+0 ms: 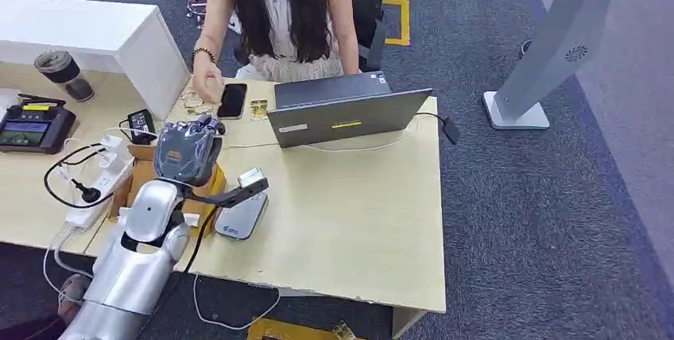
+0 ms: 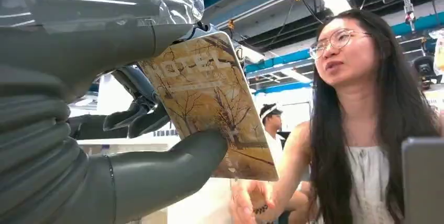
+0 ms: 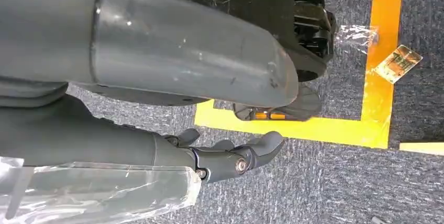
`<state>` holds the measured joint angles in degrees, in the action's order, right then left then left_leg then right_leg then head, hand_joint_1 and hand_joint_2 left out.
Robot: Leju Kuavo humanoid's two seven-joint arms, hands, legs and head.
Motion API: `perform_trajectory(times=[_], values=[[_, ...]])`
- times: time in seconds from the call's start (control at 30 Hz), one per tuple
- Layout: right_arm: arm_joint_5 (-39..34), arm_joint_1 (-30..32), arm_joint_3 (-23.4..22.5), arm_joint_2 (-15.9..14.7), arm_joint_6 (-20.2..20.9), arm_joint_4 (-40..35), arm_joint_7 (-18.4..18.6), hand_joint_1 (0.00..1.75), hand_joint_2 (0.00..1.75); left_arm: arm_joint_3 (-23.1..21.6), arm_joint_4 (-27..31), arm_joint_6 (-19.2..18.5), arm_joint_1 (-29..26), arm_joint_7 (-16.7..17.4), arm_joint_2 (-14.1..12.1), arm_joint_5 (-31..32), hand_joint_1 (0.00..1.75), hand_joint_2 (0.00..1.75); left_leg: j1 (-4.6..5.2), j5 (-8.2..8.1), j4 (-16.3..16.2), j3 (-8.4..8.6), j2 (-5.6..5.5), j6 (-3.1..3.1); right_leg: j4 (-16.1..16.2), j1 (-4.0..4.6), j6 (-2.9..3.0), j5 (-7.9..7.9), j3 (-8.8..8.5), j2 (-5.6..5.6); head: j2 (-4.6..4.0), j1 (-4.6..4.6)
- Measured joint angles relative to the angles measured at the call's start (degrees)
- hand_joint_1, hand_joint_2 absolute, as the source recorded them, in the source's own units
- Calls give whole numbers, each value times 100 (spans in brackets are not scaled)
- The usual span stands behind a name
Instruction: Pass the card to the sensor for recognition and then transmit it.
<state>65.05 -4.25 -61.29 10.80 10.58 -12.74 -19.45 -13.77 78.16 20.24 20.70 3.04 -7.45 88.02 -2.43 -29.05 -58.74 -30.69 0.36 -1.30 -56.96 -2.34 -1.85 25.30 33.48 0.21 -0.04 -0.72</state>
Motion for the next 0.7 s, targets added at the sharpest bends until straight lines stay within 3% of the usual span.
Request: perform_trajectory(times=[0.13,0.27,0.47,0.7], values=[[-2,1,0,0,0,0,2,0,0,0,0,-35,-134,0,17,18,175,175,0,0,0,0,0,0,0,0,0,0,1,0,0,0],[-4,1,0,0,0,0,13,0,0,-20,-20,-543,-239,61,24,48,175,175,0,0,0,0,0,0,1,0,0,0,1,0,0,0],[0,0,0,0,0,0,39,0,0,-57,-164,-898,-319,186,31,24,175,175,0,0,0,-1,0,0,1,0,0,0,3,0,0,0],[0,0,0,0,0,0,39,0,0,-103,-284,-957,-326,199,31,20,175,175,0,0,0,-4,0,0,0,0,0,0,4,0,0,0]])
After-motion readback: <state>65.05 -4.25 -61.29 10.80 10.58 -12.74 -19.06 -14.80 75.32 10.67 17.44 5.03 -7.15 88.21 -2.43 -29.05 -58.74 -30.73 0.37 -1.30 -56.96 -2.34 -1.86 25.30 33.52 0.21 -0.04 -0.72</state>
